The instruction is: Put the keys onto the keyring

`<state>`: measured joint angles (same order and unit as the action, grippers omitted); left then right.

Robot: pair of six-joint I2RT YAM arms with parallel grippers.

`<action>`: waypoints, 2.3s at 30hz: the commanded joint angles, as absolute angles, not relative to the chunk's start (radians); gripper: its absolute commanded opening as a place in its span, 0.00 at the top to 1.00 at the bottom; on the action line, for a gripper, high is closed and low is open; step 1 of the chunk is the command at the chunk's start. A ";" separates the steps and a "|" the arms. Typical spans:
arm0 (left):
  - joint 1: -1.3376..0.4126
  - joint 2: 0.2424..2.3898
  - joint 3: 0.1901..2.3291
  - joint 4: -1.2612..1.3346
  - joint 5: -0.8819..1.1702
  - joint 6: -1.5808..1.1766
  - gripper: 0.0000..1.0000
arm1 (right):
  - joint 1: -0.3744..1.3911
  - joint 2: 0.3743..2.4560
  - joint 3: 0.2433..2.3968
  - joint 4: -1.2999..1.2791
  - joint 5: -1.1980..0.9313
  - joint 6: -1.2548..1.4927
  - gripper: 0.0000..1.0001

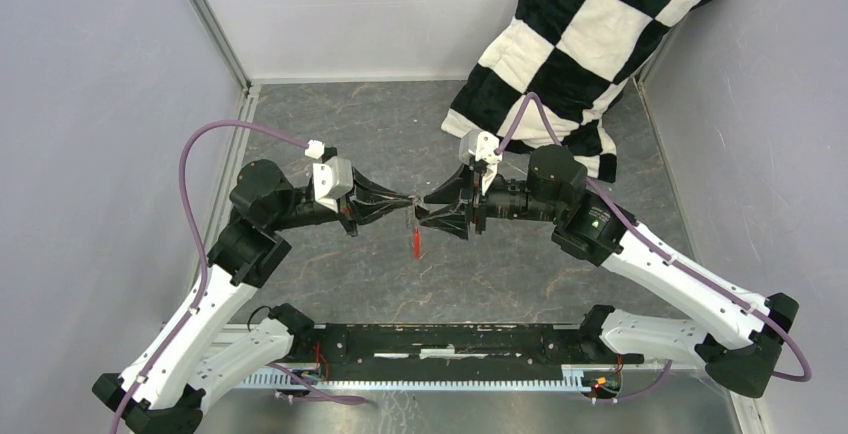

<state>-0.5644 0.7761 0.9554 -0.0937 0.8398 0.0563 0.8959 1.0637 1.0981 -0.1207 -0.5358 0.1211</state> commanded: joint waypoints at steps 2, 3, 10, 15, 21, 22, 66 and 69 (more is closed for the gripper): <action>-0.566 0.759 0.963 -0.050 0.880 0.029 0.98 | 0.897 1.066 1.100 -0.066 -0.504 0.094 0.52; -0.566 0.759 0.963 -0.052 0.885 0.029 0.98 | 0.895 1.068 1.097 -0.051 -0.512 0.098 0.53; -0.566 0.753 0.966 -0.071 0.893 0.049 0.98 | 0.896 1.077 1.109 -0.050 -0.569 0.101 0.91; -0.566 0.748 0.961 -0.076 0.887 0.065 0.98 | 0.896 1.052 1.097 -0.104 -0.566 0.085 0.99; -0.566 0.751 0.963 -0.068 0.892 0.070 0.98 | 0.896 1.036 1.090 -0.142 -0.567 0.082 1.00; -0.566 0.752 0.964 -0.067 0.894 0.070 0.98 | 0.896 1.038 1.090 -0.147 -0.575 0.081 1.00; -0.566 0.750 0.957 -0.083 0.941 0.089 0.98 | 0.912 1.094 1.367 -0.430 -0.519 -0.130 0.46; -0.566 0.749 0.957 -0.089 0.955 0.093 0.98 | 0.909 1.104 1.372 -0.404 -0.531 -0.128 0.45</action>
<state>-0.5652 0.7635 0.9539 -0.1249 0.9100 0.0582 0.9138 1.1023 1.3346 -0.4046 -0.5564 -0.0994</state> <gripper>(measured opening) 0.029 0.547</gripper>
